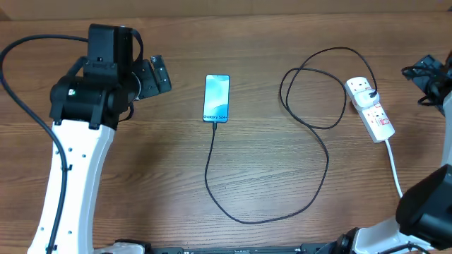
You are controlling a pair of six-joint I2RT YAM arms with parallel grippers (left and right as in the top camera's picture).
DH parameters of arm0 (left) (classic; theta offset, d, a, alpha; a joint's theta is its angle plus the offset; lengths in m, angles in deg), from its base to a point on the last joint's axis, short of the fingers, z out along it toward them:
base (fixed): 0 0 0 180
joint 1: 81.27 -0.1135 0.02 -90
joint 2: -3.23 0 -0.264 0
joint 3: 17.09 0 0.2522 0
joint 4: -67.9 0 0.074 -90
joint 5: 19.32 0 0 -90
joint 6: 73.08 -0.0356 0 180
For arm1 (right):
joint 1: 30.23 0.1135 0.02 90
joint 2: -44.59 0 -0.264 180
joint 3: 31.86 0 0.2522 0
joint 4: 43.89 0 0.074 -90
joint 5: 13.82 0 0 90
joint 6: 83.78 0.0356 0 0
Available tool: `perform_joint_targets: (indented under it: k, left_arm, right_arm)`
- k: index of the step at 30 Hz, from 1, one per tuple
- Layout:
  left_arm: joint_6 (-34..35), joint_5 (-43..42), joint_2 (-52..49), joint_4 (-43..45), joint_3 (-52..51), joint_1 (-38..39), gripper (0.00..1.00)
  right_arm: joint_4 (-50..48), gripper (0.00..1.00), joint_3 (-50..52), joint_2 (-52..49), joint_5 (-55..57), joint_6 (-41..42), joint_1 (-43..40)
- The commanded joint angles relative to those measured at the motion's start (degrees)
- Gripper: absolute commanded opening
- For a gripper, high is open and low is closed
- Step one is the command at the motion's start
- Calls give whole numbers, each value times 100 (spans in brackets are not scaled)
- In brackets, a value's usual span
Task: Plug charger to phone and switch on socket
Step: 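Move the right gripper over the white power strip's switch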
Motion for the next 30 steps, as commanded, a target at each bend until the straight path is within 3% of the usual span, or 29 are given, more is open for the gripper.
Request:
perform_joint_targets:
  k: [1,11,15,30]
  left_arm:
    - [-74,-50,-240,22,-55,28,100]
    - [-74,-46,-317,61,-55,26,100]
    - [-74,-46,-317,61,-55,26,100]
    - [-74,-46,-317,59,-55,26,99]
  right_arm:
    - [94,100,-11,-501,-94,-573,-11]
    - [205,100,0,-1054,-166,-627,-11]
    - [214,100,0,-1071,-726,-1038,-11]
    - [-33,100,251,-1086,-450,-595,-170]
